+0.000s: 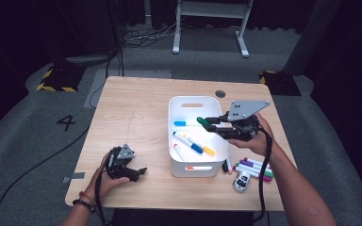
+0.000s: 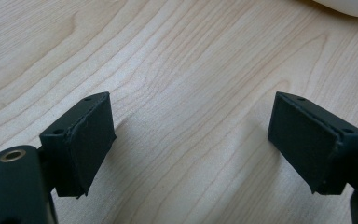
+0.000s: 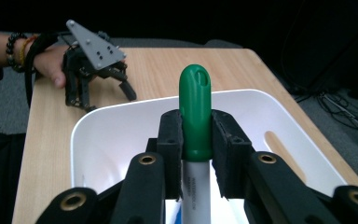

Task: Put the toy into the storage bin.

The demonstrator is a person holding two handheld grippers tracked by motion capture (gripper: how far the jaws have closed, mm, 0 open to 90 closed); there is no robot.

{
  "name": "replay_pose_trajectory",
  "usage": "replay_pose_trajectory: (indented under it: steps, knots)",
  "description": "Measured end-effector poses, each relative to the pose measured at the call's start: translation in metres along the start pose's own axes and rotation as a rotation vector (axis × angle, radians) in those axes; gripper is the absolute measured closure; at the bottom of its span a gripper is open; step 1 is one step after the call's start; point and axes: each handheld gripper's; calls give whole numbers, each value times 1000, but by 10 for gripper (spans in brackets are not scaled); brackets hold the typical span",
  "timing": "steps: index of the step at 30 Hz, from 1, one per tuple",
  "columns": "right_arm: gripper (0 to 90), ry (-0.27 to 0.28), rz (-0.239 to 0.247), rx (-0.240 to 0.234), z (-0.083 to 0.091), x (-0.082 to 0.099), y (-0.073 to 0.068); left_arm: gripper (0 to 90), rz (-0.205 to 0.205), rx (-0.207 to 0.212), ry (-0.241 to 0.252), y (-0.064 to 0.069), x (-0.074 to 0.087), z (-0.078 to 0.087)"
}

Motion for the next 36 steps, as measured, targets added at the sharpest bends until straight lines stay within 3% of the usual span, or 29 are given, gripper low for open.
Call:
replay_pose_trajectory:
  steps: [11,22,25,28,32,36]
  knots:
    - [749,-123,-18,-60,-38,2,-8,148,1,3,-1,0,0,0]
    - [748,-341,-37,-166,-74,13,-16,151,-1,-3,3,0,0,0]
    - [746,-403,-53,-183,-84,17,-18,152,-2,-3,3,0,0,0]
    - [742,-446,-55,-171,-89,21,-17,152,-1,-3,4,0,0,0]
    - [696,-429,-73,-157,-87,24,-16,151,1,-3,5,0,0,0]
    - [659,-357,-78,-125,-73,25,-12,152,1,-3,5,0,0,0]
Point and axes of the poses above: each handheld gripper's, and its own axes: z roughly backward along the jaws, x roughly out of its underside, y roughly to its right, and after that the axes turned 9 degrees about -x, right-handed
